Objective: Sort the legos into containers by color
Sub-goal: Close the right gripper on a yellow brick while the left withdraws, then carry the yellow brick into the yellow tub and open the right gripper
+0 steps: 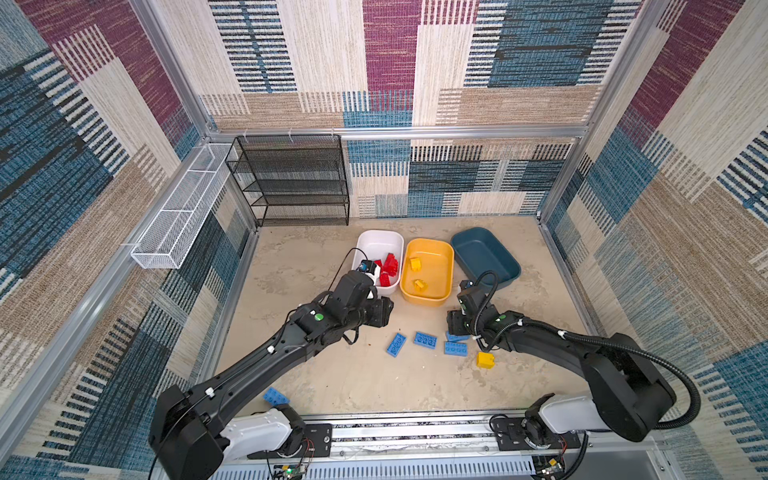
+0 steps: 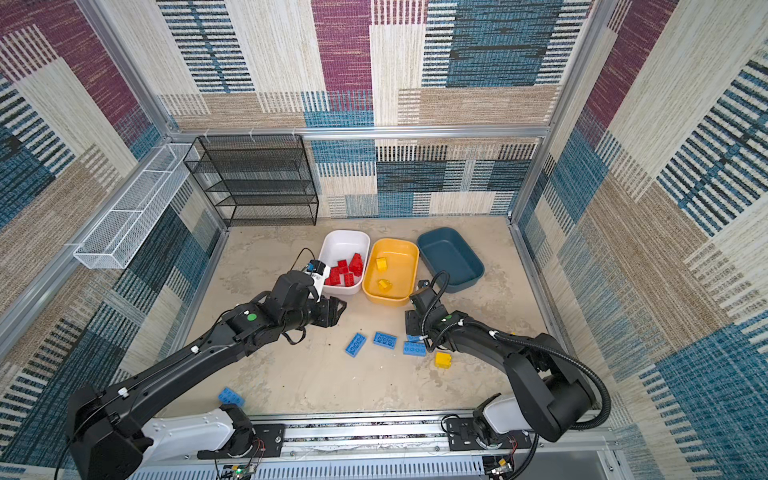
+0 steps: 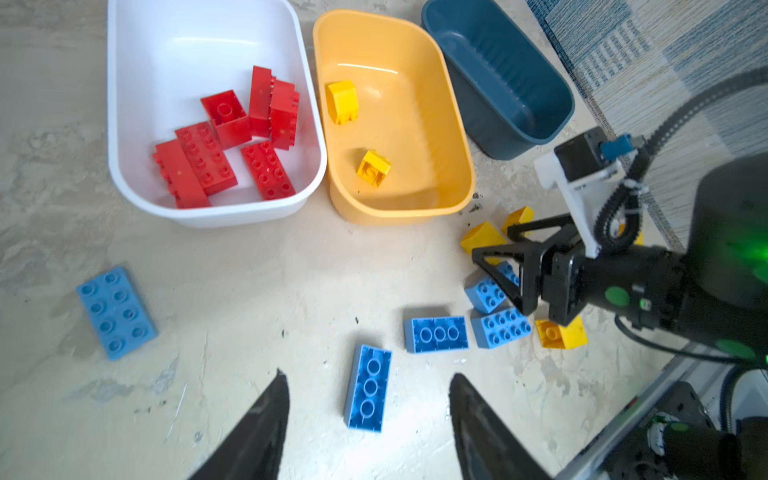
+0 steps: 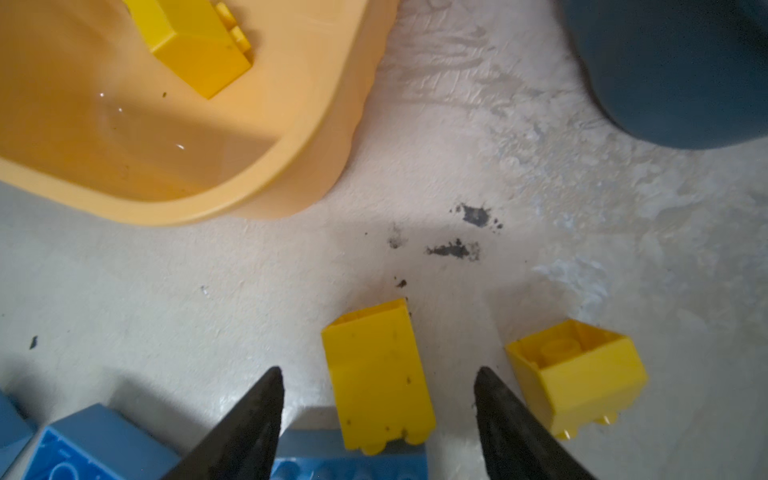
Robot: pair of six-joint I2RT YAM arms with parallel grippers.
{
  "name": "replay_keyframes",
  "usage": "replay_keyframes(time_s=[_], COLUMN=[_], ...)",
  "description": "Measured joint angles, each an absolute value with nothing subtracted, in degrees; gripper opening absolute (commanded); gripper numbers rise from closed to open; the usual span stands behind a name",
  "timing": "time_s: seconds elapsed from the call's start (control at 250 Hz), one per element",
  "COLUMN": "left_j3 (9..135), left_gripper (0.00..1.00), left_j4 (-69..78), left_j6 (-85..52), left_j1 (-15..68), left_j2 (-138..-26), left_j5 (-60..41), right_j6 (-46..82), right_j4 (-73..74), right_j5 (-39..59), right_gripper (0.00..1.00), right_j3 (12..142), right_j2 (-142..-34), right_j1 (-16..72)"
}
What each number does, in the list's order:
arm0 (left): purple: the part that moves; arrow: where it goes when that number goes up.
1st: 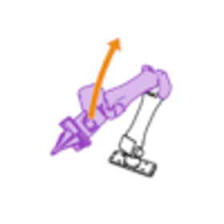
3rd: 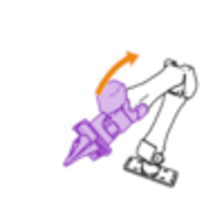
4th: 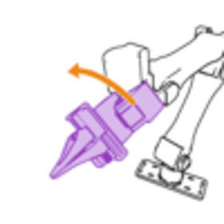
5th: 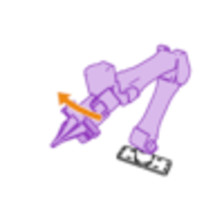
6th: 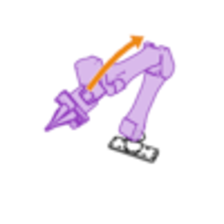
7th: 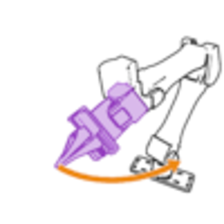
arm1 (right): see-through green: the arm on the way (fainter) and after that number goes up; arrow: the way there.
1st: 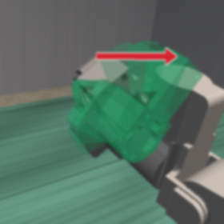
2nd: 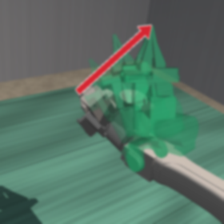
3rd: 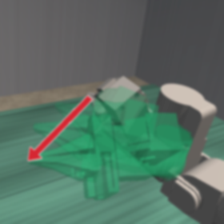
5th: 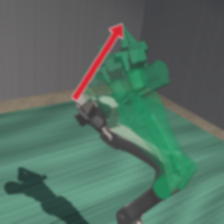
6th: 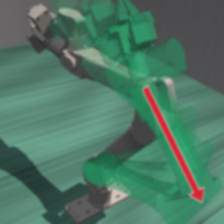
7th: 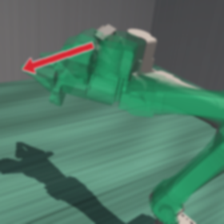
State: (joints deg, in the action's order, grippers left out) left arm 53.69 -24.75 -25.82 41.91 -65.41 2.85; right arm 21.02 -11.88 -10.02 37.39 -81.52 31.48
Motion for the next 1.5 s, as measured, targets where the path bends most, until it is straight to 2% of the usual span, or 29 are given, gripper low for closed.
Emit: replay_keyframes(time_s=[0.08, 0.2, 0.3, 0.432, 0.548, 0.928, 1.276, 1.5], left_j3=[50.61, 48.21, 47.72, 47.46, 47.44, 47.46, 46.13, 47.37], left_gripper=[0.63, 0.62, 0.62, 0.62, 0.63, 0.62, 0.63, 0.62], left_j4=[-24.86, -26.0, -27.59, -28.08, -28.38, -29.82, -31.35, -32.49], left_j6=[-26.41, -26.83, -26.83, -26.83, -26.81, -26.3, -26.0, -23.99], left_j1=[41.91, 41.91, 41.89, 41.89, 41.89, 41.89, 41.91, 42.3], left_j2=[-61.47, -57.56, -55.72, -54.63, -54.63, -54.0, -51.99, -55.18], left_j5=[3.01, 3.44, 4.36, 4.73, 4.95, 5.65, 5.54, 2.68], right_j6=[20.64, 20.03, 19.99, 19.44, 19.44, 18.52, 14.83, 14.09], right_j4=[-11.25, -10.87, -10.37, -10.37, -11.03, -18.24, -16.99, -16.32], right_j5=[-9.45, -8.88, -8.03, -7.99, -8.01, -6.44, -5.08, -2.98], right_gripper=[0.66, 0.49, 0.44, 0.3, 0.24, 0.27, 0.27, 0.47], right_j3=[38.0, 38.52, 38.61, 38.72, 38.81, 49.21, 65.36, 71.5], right_j2=[-83.42, -85.12, -85.52, -85.21, -83.5, -75.72, -92.62, -98.76], right_j1=[31.4, 31.35, 31.27, 31.27, 31.27, 32.67, 29.85, 28.47])
